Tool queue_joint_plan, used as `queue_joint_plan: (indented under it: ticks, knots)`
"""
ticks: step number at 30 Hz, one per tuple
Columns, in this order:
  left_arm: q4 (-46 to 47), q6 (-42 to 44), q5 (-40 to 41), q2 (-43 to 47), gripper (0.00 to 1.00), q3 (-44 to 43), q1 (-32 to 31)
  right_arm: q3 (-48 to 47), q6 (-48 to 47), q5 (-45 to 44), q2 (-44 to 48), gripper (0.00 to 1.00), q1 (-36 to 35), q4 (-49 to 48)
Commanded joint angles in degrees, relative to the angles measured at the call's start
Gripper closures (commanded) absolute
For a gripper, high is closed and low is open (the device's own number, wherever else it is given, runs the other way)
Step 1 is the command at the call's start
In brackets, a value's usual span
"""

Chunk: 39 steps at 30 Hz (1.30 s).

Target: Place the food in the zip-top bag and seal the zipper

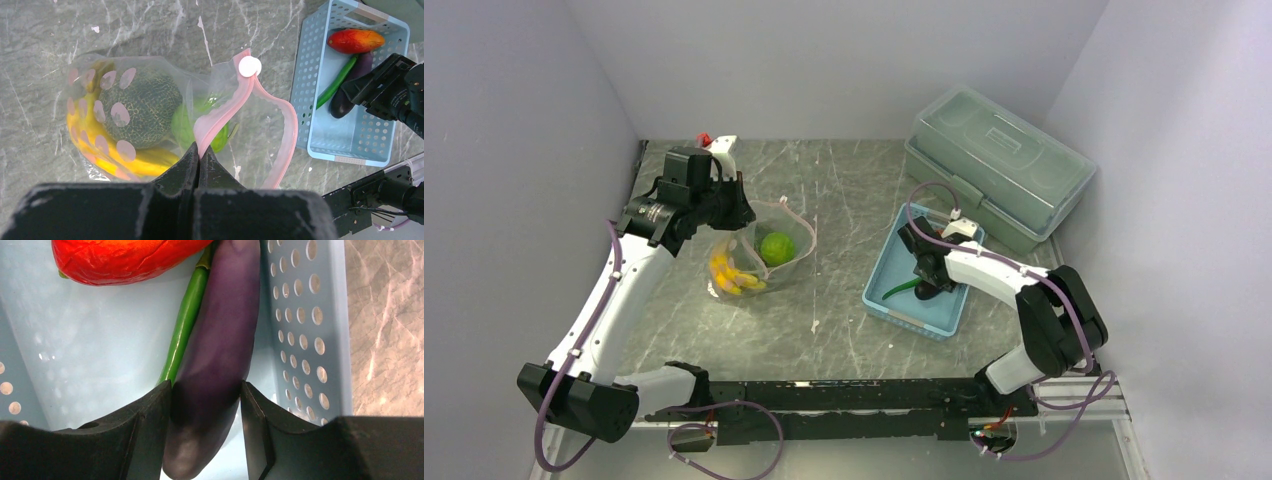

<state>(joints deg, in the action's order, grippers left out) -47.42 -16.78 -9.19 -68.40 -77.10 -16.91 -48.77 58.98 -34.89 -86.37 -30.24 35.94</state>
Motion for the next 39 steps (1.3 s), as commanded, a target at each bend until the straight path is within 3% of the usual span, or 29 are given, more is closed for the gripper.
queue_joint_plan:
  ticks: [1,17,22,29,35,39]
  knots:
    - [1.87,0.69,-0.44,0.46,1.00,0.02,0.21,0.92,0.96,-0.26,1.65,0.68,0.36,-0.29]
    - [1.90,0.60,-0.54,0.64,1.00,0.00,0.21,0.13,-0.65,-0.30,15.41,0.94,0.12,3.78]
    - [1.91,0.60,-0.56,0.72,1.00,0.02,0.21,1.11,-4.90,0.75,21.76,1.00,-1.90,-0.68]
    - [1.90,0.67,-0.49,0.64,1.00,-0.03,0.21,2.36,-15.91,6.60,30.26,1.00,-6.19,-11.19]
    - [1.90,0.69,-0.56,0.63,1.00,0.08,0.25,-0.90,-23.57,10.21,32.20,1.00,-10.36,-14.40]
    - [2.01,0.77,-0.98,0.54,1.00,0.08,0.21,-3.03,-29.72,18.09,32.12,1.00,-12.20,-17.34]
